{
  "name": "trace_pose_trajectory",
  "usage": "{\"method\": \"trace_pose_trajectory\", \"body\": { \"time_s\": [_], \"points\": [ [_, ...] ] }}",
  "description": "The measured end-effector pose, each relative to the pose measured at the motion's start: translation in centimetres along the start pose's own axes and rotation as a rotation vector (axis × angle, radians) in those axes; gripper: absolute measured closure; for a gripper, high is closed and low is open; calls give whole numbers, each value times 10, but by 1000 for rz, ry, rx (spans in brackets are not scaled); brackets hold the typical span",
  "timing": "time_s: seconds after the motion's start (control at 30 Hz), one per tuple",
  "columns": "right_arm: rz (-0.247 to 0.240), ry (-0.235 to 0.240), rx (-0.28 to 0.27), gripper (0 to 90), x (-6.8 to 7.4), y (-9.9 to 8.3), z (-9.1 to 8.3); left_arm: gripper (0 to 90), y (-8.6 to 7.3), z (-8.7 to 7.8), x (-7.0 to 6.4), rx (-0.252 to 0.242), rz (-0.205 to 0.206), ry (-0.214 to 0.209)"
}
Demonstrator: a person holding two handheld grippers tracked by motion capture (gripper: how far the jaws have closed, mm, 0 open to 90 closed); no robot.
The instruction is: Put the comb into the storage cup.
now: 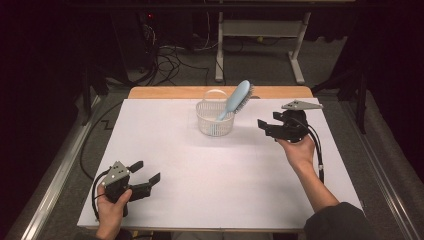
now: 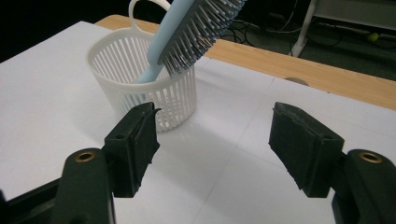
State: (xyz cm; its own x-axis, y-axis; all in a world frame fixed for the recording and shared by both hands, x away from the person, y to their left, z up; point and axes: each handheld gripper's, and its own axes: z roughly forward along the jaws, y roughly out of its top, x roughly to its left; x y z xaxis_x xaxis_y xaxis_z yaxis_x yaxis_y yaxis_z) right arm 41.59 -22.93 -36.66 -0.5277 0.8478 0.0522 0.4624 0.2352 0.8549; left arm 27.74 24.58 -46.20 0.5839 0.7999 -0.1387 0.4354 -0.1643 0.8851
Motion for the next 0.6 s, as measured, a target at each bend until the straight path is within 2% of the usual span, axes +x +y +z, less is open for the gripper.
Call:
{"method": "trace_pose_trajectory", "body": {
  "time_s": [0.6],
  "points": [
    [-1,4,-6,325,0,-4,-7,210,1,2,1,-7,2,-16]
  ]
}}
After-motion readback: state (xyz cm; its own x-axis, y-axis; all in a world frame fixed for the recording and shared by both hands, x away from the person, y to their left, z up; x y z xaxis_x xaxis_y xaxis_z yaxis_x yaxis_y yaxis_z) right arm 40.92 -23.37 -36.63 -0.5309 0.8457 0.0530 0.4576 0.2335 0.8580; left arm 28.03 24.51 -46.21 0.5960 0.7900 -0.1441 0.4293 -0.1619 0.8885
